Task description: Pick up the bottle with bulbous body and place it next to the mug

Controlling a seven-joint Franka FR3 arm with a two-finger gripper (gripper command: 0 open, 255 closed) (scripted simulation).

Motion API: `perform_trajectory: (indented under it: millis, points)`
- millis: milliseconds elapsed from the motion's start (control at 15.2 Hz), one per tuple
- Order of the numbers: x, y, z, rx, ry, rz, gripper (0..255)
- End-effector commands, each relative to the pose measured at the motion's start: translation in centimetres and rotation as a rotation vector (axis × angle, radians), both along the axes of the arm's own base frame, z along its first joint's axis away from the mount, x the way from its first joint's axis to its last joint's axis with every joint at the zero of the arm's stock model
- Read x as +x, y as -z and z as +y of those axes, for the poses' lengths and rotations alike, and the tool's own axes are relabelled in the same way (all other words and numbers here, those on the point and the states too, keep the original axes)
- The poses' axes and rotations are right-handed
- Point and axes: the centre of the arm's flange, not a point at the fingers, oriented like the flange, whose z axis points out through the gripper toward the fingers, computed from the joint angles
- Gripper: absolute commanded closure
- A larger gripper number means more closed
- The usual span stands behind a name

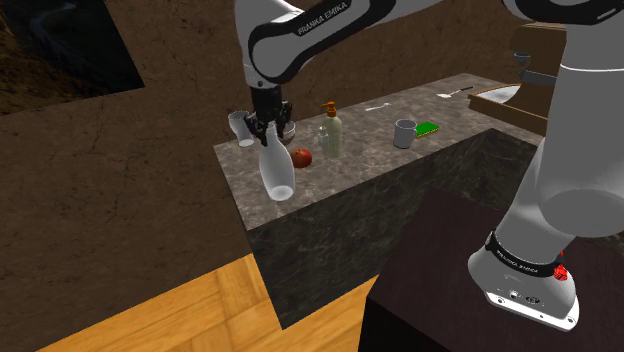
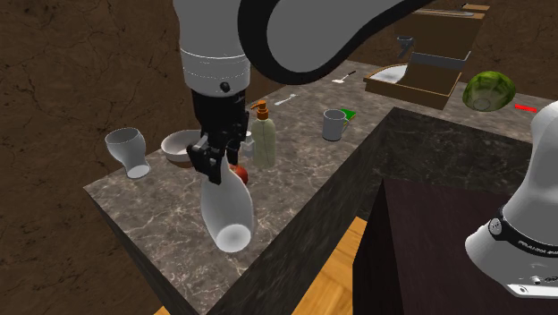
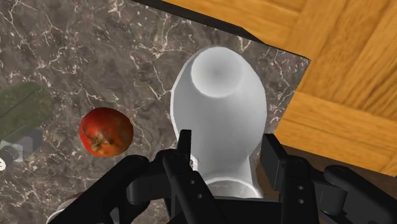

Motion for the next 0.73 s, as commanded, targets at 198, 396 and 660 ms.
perform_trajectory:
  millis: [198, 396, 660]
  points:
    - [0.1, -2.7, 0.0, 0.000, 0.000, 0.000, 255]
    - [0.1, -4.3, 0.0, 0.000, 0.000, 0.000, 255]
    - [0.1, -6.4, 0.0, 0.000, 0.000, 0.000, 255]
